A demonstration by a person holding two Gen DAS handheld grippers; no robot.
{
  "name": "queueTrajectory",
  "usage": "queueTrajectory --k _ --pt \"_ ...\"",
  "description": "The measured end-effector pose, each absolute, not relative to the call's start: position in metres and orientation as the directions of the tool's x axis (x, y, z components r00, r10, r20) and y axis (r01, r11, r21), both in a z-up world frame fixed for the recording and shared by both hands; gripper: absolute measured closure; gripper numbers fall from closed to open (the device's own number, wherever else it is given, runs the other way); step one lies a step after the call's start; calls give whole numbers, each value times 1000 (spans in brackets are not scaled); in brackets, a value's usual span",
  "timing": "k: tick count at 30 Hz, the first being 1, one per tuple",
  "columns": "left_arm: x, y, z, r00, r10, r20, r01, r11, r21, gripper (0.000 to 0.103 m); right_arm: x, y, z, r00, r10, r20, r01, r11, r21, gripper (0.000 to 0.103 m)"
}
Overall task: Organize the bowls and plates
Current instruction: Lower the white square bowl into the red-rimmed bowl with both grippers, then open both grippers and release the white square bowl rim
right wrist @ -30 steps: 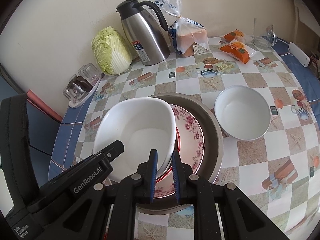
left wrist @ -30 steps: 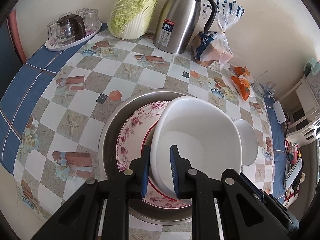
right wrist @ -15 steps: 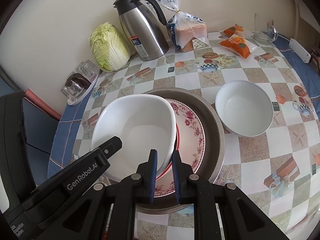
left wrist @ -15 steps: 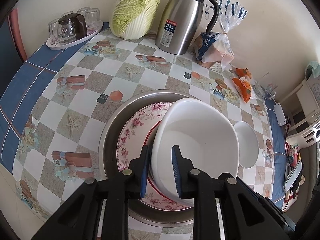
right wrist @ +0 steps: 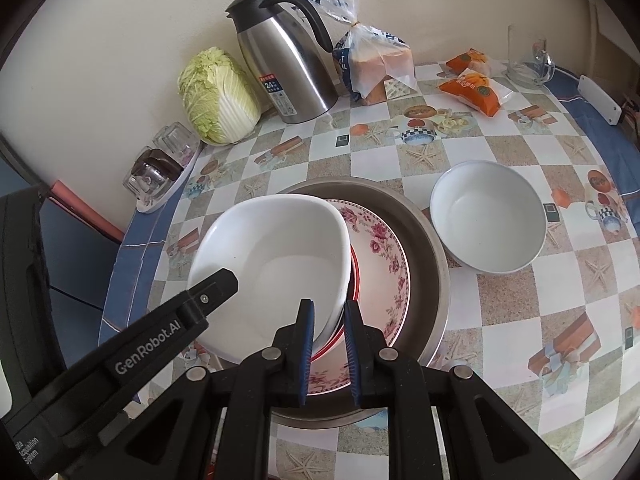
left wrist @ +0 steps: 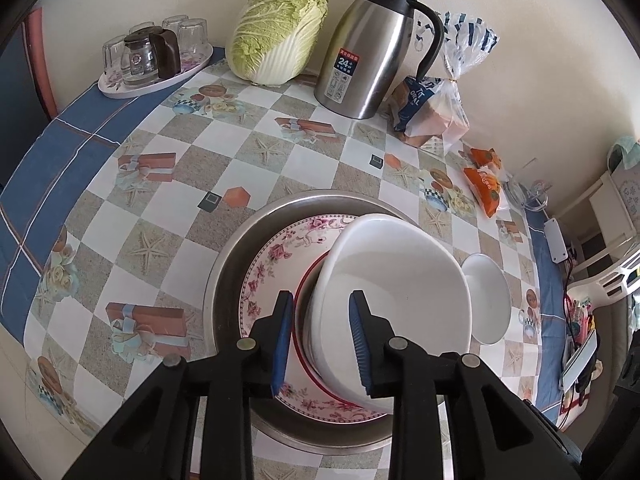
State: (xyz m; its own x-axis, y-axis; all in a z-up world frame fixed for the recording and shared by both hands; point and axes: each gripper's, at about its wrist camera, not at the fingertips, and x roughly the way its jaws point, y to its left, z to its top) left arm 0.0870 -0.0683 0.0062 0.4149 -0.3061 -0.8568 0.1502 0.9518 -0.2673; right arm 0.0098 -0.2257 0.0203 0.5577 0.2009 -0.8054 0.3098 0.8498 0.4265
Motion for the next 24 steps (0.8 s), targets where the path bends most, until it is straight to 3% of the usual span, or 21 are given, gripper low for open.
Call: queueTrajectory --k 13,17,20,21,23,24 --pt "89 -58 11 426 -317 -848 121 948 -293 73 4 -228 37 597 187 -780 296 852 432 85" --pt "88 -56 16 435 -319 -842 118 947 -299 58 1 -230 44 612 179 -770 294 853 432 85" --pt "87 -55 18 437 -326 -838 120 945 -304 54 0 -232 45 613 170 -772 298 855 425 85" --pt "87 -55 19 438 -323 -839 119 946 -302 51 0 -233 44 609 166 -776 305 854 421 84" --pt "88 -55 19 438 -320 -840 119 947 -299 44 0 -236 43 602 155 -783 319 852 414 63" --pt "88 -55 19 436 -322 -840 119 946 -301 42 0 -237 42 601 143 -786 328 853 406 60"
